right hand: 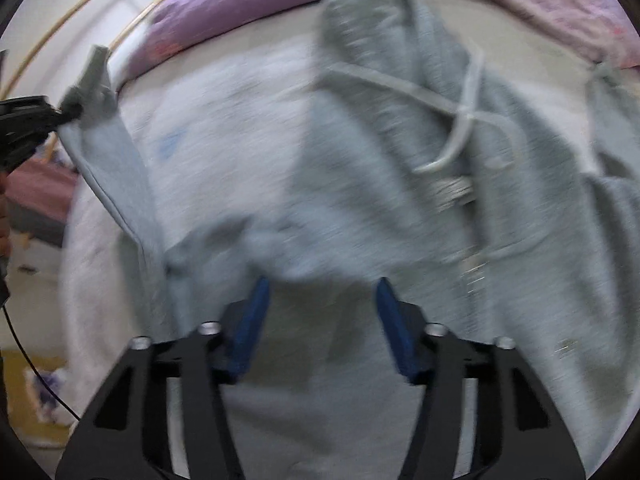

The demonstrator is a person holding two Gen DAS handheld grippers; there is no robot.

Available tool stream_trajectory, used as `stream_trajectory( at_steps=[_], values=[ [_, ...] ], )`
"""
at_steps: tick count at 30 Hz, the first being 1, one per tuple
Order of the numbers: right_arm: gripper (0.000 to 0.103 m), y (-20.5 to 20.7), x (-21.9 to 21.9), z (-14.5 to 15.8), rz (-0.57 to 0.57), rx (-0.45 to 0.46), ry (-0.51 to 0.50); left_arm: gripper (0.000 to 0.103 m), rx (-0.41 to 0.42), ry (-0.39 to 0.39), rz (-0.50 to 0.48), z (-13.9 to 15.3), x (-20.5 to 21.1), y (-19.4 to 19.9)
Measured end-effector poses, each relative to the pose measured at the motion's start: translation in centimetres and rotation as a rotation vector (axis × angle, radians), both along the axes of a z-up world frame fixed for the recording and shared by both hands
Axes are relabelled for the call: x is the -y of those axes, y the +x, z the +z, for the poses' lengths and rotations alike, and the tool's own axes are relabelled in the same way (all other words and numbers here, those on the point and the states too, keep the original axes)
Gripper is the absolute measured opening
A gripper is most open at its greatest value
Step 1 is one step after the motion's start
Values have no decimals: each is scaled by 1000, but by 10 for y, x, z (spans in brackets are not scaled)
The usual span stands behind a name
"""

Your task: Fold large clothes

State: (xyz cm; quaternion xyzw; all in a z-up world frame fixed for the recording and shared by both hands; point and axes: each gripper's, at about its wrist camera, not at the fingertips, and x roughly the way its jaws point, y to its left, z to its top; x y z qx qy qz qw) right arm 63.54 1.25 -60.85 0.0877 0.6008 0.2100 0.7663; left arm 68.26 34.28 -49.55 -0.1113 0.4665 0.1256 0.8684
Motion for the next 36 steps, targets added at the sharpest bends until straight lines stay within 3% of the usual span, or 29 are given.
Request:
stream_trajectory(
  at_steps=[2,5,9,14,18,22,26,31,36],
  values=[
    [25,-11,-16,-2,40,-41,83,5,67,-38,16,35,-11,-32],
    [18,-27,-41,-11,88,-98,151,5,139,-66,23,80,-14,-75],
    [16,-51,-77,-45,150,-209,98,5,204,-108,-18,126,-5,-112],
    [13,-53,-83,-56,141,-217,103,5,228,-115,-88,149,26,-141],
    [16,-53,-46,-24,93,-162,141,5,241,-139,-160,153,74,-141],
    [18,-50,30,22,-13,-33,97,5,245,-211,-241,147,130,-131],
    [18,-38,125,60,-146,88,26,5,204,-244,-352,123,212,-117],
    [18,-23,244,91,-303,184,-55,5,86,-295,-456,65,311,-103],
    [22,-17,316,82,-363,187,-118,5,-29,-339,-495,-11,380,-94]
  ],
)
